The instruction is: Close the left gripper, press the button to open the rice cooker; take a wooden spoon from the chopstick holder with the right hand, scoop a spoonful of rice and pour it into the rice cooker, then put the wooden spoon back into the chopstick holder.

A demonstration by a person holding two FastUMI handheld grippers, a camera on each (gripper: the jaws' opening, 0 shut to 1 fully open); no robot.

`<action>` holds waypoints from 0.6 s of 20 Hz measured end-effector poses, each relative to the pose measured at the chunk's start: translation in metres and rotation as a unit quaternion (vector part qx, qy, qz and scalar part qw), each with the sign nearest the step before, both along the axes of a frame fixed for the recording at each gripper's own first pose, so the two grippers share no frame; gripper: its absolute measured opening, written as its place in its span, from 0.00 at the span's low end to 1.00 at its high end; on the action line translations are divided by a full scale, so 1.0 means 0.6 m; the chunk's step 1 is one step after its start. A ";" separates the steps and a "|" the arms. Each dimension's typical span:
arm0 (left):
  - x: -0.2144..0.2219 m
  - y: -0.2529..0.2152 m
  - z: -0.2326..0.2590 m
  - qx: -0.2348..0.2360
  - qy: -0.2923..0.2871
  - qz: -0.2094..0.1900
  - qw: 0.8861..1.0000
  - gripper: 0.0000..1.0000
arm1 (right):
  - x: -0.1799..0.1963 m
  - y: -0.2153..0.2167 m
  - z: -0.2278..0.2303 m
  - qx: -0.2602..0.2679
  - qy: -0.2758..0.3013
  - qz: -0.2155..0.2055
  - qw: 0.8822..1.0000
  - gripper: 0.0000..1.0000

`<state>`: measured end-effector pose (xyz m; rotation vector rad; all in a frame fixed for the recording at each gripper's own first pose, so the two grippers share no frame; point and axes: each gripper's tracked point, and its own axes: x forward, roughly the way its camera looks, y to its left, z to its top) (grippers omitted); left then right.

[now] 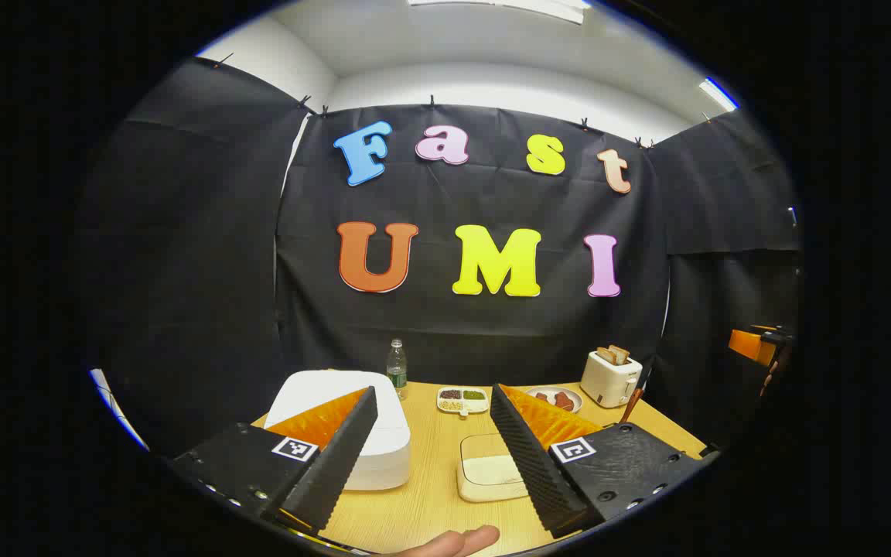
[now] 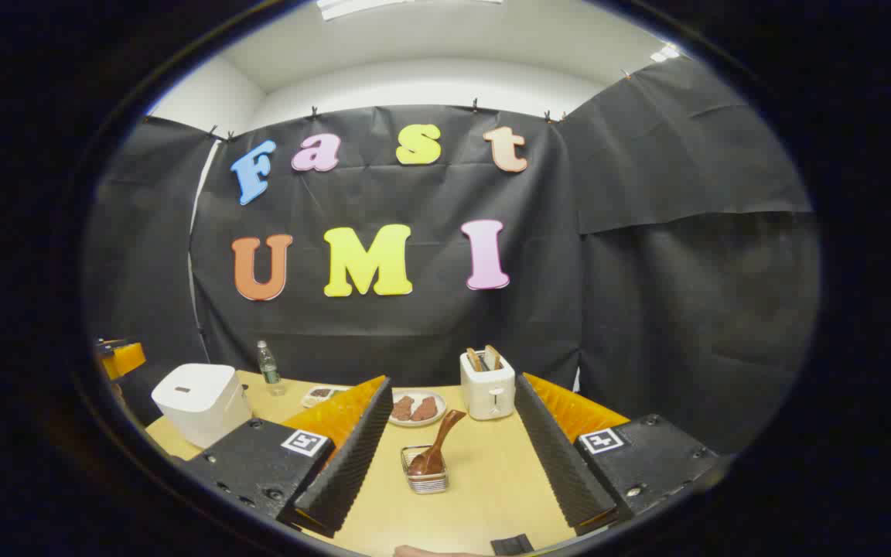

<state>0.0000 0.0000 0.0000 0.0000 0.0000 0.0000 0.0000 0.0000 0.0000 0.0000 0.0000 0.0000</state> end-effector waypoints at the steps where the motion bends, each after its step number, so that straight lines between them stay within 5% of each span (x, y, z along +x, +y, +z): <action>1: 0.001 -0.001 0.002 0.004 -0.004 -0.004 1.000 0.94 | -0.002 0.000 0.002 0.002 -0.003 0.001 1.000 1.00; 12: 0.029 0.050 -0.017 -0.015 0.002 0.008 1.000 0.89 | -0.018 -0.017 -0.003 0.001 -0.042 0.001 0.999 1.00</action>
